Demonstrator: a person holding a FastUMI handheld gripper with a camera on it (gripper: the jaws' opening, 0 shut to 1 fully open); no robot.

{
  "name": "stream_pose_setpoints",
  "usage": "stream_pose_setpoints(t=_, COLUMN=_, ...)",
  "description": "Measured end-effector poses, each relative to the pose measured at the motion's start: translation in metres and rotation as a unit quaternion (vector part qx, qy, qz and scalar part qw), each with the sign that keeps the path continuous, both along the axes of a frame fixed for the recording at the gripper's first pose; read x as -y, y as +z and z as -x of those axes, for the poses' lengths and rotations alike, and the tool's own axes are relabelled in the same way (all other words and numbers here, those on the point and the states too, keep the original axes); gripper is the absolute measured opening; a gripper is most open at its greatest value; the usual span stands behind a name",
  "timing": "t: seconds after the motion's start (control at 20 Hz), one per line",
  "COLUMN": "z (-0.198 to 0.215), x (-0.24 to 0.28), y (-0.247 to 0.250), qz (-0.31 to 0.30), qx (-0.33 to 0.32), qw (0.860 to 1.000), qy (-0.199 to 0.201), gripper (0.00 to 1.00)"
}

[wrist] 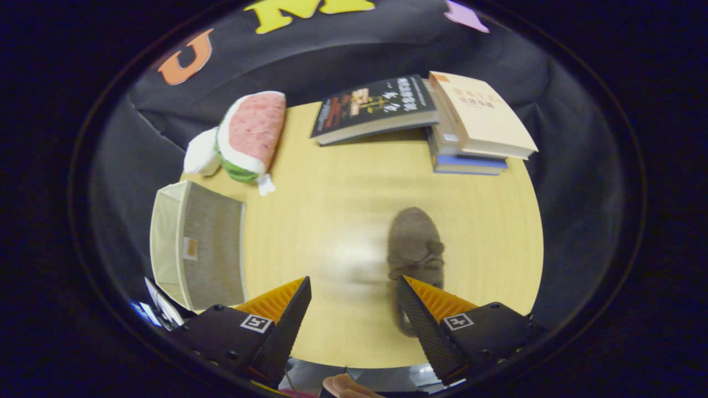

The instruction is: Open the storage box then place both shoes into the box .Put the left shoe in first, then the right shoe, with the right side of both shoes facing outward in a uniform manner.

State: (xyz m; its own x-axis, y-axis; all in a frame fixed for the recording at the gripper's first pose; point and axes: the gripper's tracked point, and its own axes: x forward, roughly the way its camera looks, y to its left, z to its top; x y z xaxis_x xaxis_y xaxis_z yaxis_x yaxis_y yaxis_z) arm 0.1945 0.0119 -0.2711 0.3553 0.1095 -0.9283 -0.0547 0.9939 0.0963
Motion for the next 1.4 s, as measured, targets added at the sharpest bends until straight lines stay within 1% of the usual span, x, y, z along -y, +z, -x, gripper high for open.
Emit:
stream_pose_setpoints(t=0.2, z=-0.001, x=0.086, y=-0.043, qz=0.042, qx=-0.027, qw=0.999, qy=-0.020, gripper=0.96)
stream_pose_setpoints(t=0.3, z=0.004, x=0.092, y=-0.060, qz=0.009, qx=-0.042, qw=0.999, qy=-0.014, gripper=0.96)
stream_pose_setpoints(t=0.4, z=0.005, x=0.099, y=-0.074, qz=-0.001, qx=-0.058, qw=0.998, qy=-0.020, gripper=0.99)
stream_pose_setpoints(t=0.45, z=0.006, x=0.104, y=-0.080, qz=0.005, qx=-0.060, qw=0.998, qy=-0.024, gripper=0.99)
stream_pose_setpoints(t=0.5, z=0.005, x=0.112, y=-0.086, qz=0.017, qx=-0.058, qw=0.998, qy=-0.027, gripper=0.96)
stream_pose_setpoints(t=0.6, z=0.002, x=0.113, y=-0.098, qz=0.011, qx=-0.057, qw=0.998, qy=-0.035, gripper=0.89)
stream_pose_setpoints(t=0.65, z=-0.002, x=0.112, y=-0.100, qz=0.006, qx=-0.060, qw=0.997, qy=-0.040, gripper=0.93)
stream_pose_setpoints(t=0.7, z=-0.009, x=0.109, y=-0.104, qz=-0.006, qx=-0.063, qw=0.997, qy=-0.044, gripper=0.93)
stream_pose_setpoints(t=0.8, z=-0.011, x=0.102, y=-0.106, qz=-0.017, qx=-0.060, qw=0.997, qy=-0.041, gripper=0.78)
stream_pose_setpoints(t=0.85, z=-0.011, x=0.094, y=-0.107, qz=-0.028, qx=-0.059, qw=0.997, qy=-0.040, gripper=0.67)
stream_pose_setpoints(t=0.9, z=-0.011, x=0.087, y=-0.107, qz=-0.037, qx=-0.059, qw=0.997, qy=-0.043, gripper=0.55)
stream_pose_setpoints(t=0.95, z=-0.010, x=0.084, y=-0.108, qz=-0.035, qx=-0.062, qw=0.996, qy=-0.045, gripper=0.30)
stream_pose_setpoints(t=1.0, z=-0.012, x=0.083, y=-0.109, qz=-0.027, qx=-0.055, qw=0.997, qy=-0.047, gripper=0.21)
stream_pose_setpoints(t=1.05, z=-0.010, x=0.083, y=-0.107, qz=-0.016, qx=-0.057, qw=0.998, qy=-0.037, gripper=0.13)
stream_pose_setpoints(t=1.1, z=-0.010, x=0.084, y=-0.107, qz=-0.014, qx=-0.053, qw=0.998, qy=-0.041, gripper=0.13)
stream_pose_setpoints(t=1.15, z=-0.009, x=0.082, y=-0.104, qz=-0.019, qx=-0.056, qw=0.997, qy=-0.048, gripper=0.01)
stream_pose_setpoints(t=1.25, z=-0.003, x=0.076, y=-0.099, qz=-0.053, qx=-0.067, qw=0.994, qy=-0.063, gripper=0.00)
stream_pose_setpoints(t=1.4, z=0.008, x=0.057, y=-0.072, qz=-0.107, qx=-0.069, qw=0.989, qy=-0.070, gripper=0.00)
